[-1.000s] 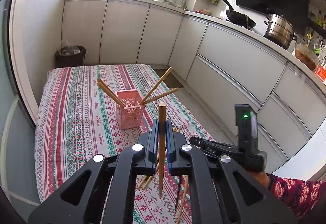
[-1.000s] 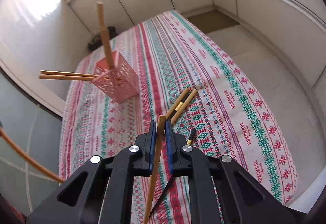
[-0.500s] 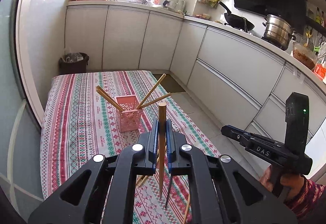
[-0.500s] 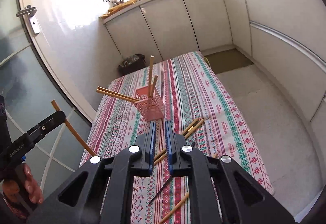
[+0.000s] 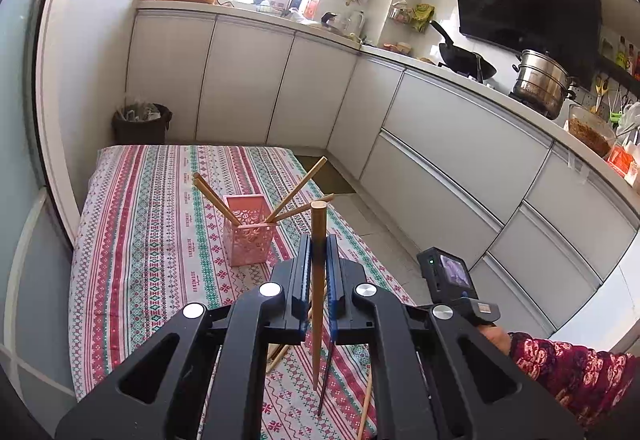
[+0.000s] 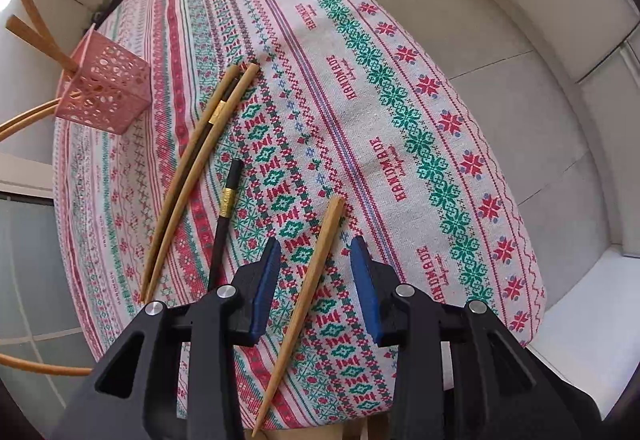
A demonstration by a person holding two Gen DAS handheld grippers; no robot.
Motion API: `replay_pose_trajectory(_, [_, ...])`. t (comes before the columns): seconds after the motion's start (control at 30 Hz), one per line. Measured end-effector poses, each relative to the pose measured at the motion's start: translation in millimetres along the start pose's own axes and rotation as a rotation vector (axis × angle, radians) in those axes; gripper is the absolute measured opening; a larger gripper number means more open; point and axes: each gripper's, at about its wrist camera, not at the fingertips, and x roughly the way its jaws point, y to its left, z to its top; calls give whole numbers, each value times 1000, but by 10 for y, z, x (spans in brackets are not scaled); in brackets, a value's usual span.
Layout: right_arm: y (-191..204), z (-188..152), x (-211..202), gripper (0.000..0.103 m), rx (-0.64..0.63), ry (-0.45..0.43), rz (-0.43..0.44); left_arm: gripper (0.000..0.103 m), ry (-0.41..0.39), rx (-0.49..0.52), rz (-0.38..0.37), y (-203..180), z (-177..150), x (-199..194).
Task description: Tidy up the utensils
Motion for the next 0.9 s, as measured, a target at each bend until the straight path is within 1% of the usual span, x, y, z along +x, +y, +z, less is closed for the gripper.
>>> replay_pose_trajectory(0.07, [43, 9, 124, 37, 5, 21, -32, 6, -3, -9, -4, 39, 7, -19])
replay_pose_trajectory(0.1, [67, -5, 144, 37, -2, 0, -53, 6, -6, -13, -6, 55, 9, -30])
replay_pose_trajectory(0.13, [108, -26, 143, 33, -22, -28, -85, 6, -9, -15, -8, 69, 10, -43])
replay_pose_trajectory(0.17, [141, -61, 154, 25, -41, -54, -114, 6, -12, -17, -8, 79, 12, -54])
replay_pose_trajectory(0.2, [153, -102, 168, 20, -52, -66, -131, 6, -14, -19, -8, 89, 15, -65])
replay_pose_trajectory(0.23, [133, -133, 171, 12, -49, -81, -104, 6, -16, -21, -8, 96, 11, -77])
replay_pose_trajectory(0.27, [76, -154, 171, 9, -23, -92, -66, 6, -18, -23, -8, 100, 7, -87])
replay_pose_trajectory(0.3, [17, -172, 167, 9, -2, -107, -26, 6, -20, -25, -7, 105, 4, -95])
replay_pose_trajectory(0.43, [-117, -292, 29, 9, -4, -208, 45, 6, -20, -22, -6, 107, -1, -107])
replay_pose_trajectory(0.53, [-121, -443, -219, 9, -34, -298, 107, 6, -20, -14, -6, 77, -7, -107])
replay_pose_trajectory(0.63, [-22, -536, -515, 9, -79, -390, 156, 6, -19, -7, -6, 36, -11, -100])
replay_pose_trajectory(0.73, [69, -633, -827, 9, -148, -483, 188, 6, -20, 0, -4, -4, -11, -97])
replay_pose_trajectory(0.9, [225, -710, -1214, 9, -209, -565, 251, 6, -26, 0, 11, -30, 23, -105])
